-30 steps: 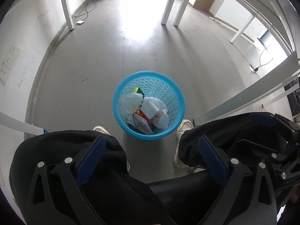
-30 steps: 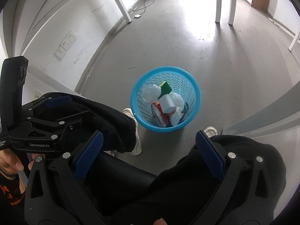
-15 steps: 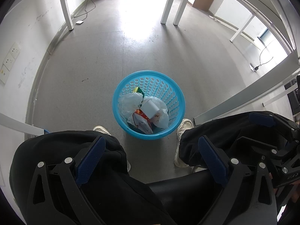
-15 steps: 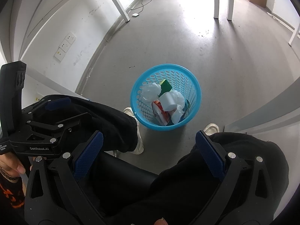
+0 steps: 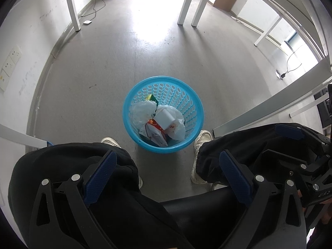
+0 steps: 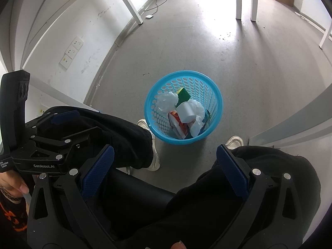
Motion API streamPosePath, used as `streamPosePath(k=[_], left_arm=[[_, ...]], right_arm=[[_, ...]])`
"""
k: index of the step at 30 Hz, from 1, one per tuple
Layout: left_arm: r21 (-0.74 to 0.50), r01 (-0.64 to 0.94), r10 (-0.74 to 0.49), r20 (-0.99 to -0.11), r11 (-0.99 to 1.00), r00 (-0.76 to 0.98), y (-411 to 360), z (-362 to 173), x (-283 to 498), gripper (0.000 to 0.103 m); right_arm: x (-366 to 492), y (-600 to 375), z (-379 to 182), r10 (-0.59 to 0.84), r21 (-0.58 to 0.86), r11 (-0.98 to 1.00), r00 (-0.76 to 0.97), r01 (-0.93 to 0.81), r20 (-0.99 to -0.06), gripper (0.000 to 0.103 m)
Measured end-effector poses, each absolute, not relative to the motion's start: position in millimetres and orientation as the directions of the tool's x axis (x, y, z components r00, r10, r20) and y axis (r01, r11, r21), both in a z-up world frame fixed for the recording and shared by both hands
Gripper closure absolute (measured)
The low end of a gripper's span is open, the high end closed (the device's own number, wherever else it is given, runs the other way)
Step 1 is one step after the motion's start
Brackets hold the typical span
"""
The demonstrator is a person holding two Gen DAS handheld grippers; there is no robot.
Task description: Collect trash
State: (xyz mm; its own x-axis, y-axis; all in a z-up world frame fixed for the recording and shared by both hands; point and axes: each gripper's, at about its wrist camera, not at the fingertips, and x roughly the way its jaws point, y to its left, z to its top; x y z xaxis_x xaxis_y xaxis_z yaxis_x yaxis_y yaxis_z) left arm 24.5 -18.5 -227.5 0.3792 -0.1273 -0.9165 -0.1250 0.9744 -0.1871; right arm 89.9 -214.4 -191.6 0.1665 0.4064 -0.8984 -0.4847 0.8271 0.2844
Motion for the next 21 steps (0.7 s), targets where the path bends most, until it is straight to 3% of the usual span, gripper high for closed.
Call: streamPosePath(k=[21], left_arm=[[-0.207,-0.123,-0.145,-0.910,0.971,0.388,-17.7,-227.5,24.7,0.006]], right_arm=[[90.5,-213.0,-191.7,0.405,0.282,0.827,0.169,-0.486,-0.898,0.009]])
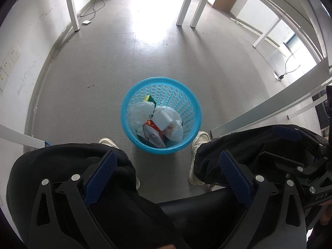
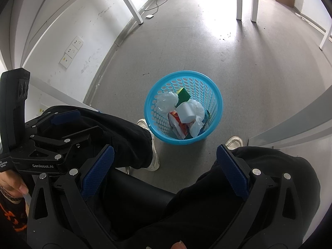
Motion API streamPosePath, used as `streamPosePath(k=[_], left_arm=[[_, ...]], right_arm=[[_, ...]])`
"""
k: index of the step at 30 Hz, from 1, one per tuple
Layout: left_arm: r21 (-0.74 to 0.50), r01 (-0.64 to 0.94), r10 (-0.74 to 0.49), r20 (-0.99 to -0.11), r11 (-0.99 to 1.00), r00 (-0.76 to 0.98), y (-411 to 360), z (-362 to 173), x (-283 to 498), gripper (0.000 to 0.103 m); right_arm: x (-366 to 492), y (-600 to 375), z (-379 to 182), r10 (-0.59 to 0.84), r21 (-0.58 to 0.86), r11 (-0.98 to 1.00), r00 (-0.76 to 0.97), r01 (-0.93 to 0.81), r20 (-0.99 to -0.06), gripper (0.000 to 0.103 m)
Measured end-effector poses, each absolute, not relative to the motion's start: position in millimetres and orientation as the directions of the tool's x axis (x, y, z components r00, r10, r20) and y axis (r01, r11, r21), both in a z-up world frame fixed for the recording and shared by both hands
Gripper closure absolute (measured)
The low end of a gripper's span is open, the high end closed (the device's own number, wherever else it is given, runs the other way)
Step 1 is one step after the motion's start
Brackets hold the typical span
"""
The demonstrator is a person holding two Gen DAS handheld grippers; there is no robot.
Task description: Collect trash
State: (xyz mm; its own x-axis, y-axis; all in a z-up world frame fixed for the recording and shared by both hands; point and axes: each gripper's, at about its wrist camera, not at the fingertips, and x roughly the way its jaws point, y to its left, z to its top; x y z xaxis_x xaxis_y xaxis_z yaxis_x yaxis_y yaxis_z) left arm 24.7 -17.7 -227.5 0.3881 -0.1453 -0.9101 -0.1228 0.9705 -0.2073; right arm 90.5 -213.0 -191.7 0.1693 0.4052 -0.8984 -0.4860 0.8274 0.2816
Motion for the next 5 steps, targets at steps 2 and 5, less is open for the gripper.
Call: streamPosePath(k=[2,5], left_arm=[[-0.203,-0.125,-0.141,-0.912,0.971,0.385,-18.0,-227.8,25.0,0.006],[-0.201,-0.128,-0.139,-0.913,0.971,0.384,-17.3,-227.5,26.2,0.006]], right_arm=[[90.7,-213.1,-191.6,0.406,0.283,0.828,0.169,-0.485,-0.898,0.008],[90.7,-213.0,-191.7,0.406,0.283,0.828,0.169,-0.485,-0.898,0.009]])
